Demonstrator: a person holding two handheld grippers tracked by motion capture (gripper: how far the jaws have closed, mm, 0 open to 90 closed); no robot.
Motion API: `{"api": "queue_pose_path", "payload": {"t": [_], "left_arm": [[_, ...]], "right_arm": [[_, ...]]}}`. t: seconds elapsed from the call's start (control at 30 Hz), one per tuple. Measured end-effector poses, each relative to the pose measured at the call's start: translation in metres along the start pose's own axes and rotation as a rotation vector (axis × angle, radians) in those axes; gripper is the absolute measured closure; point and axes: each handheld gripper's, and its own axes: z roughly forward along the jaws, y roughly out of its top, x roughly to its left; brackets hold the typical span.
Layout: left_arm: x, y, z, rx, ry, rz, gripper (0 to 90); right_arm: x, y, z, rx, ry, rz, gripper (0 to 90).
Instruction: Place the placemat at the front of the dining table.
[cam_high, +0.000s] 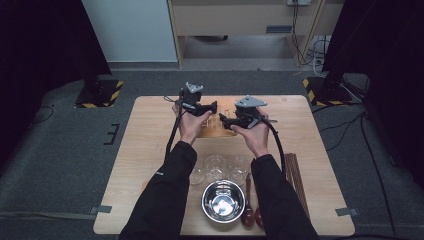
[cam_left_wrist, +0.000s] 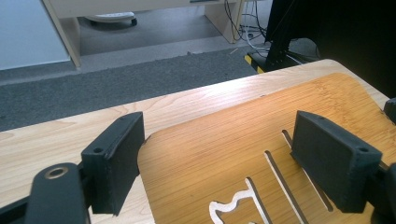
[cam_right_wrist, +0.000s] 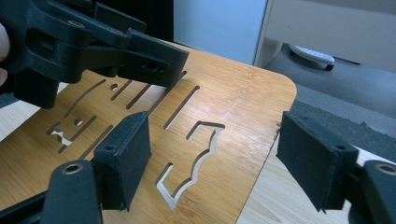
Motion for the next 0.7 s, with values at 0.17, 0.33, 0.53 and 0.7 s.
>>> {"api": "queue_pose_path", "payload": {"t": [0.17, 0.33, 0.53, 0.7], "left_arm": [[0.002, -0.005, 0.01, 0.027, 0.01, 0.001, 17.8], [0.004, -0.01, 0.02, 0.049, 0.013, 0.003, 17.8], [0.005, -0.017, 0.032, 0.083, 0.017, 0.009, 17.8], [0.008, -0.026, 0.043, 0.104, 0.003, -0.01, 17.8]], "right_arm": [[-0.004, -0.006, 0.011, 0.028, -0.001, 0.007, 25.7], [-0.007, -0.013, 0.019, 0.048, -0.001, 0.011, 25.7], [-0.009, -0.022, 0.029, 0.083, -0.006, 0.018, 25.7], [-0.012, -0.03, 0.036, 0.116, -0.002, 0.032, 25.8]]}}
